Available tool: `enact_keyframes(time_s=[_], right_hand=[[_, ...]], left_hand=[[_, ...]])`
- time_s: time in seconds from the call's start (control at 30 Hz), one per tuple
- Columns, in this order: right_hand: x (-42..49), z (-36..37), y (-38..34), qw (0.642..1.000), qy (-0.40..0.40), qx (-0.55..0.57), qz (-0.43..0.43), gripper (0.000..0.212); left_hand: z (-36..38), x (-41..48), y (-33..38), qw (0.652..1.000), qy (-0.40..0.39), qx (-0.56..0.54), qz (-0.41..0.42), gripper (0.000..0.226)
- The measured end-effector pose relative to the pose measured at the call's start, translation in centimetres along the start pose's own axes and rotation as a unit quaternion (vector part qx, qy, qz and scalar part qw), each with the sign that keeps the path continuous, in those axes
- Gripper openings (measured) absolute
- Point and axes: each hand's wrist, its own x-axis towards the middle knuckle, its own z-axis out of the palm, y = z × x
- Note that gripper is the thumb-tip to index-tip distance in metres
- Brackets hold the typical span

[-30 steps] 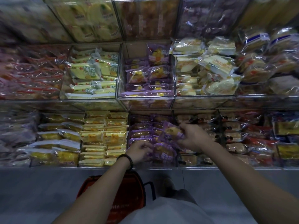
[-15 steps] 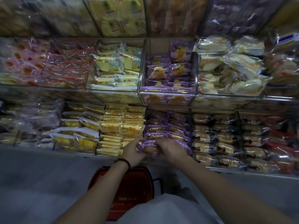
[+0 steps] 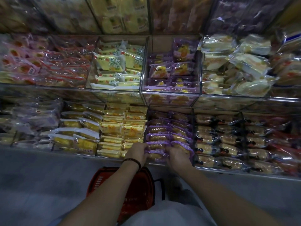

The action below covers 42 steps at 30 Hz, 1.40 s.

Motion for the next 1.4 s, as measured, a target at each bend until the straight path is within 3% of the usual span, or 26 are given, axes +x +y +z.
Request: enact_keyframes(time_s=[0.37,0.53,0.63,0.77,1.07,1.2,1.4], right_hand=[[1.3,1.4,-0.1,0.996,0.005,-0.04,0.082,0.022],[1.4,0.9,0.9,0.998,-0.008,-0.014,0.058,0.031],[0.9,0.5,1.5,0.996,-0.015,0.052,0.069,0.037],[-0.3,0.1,2.0,0.989,0.005,0.116,0.092,0.025],[-3.9,0.3,-4.1,0.967,0.151,0.138,0.15,0.015],[-6.9,2.3,-8.6,0.961,0.145,0.184,0.15,0.018],[-11.6,7.2,-15.7,0.959,0.081,0.243,0.121,0.019]], left_hand=[[2.0,1.5,1.7,0.98,-0.006,0.201,0.004,0.033],[1.3,1.3,1.5,0.99,-0.002,0.141,-0.019,0.025],[1.2,0.5,1.4,0.995,0.041,0.083,-0.026,0.023],[0.8,-0.8,1.4,0.997,0.072,0.006,-0.037,0.013],[-2.2,-3.7,-2.4,0.996,-0.037,-0.081,0.024,0.011],[-3.4,-6.8,-7.2,0.993,-0.047,-0.085,0.066,0.015],[-4.4,-12.9,-14.6,0.987,-0.076,-0.136,0.036,0.011]])
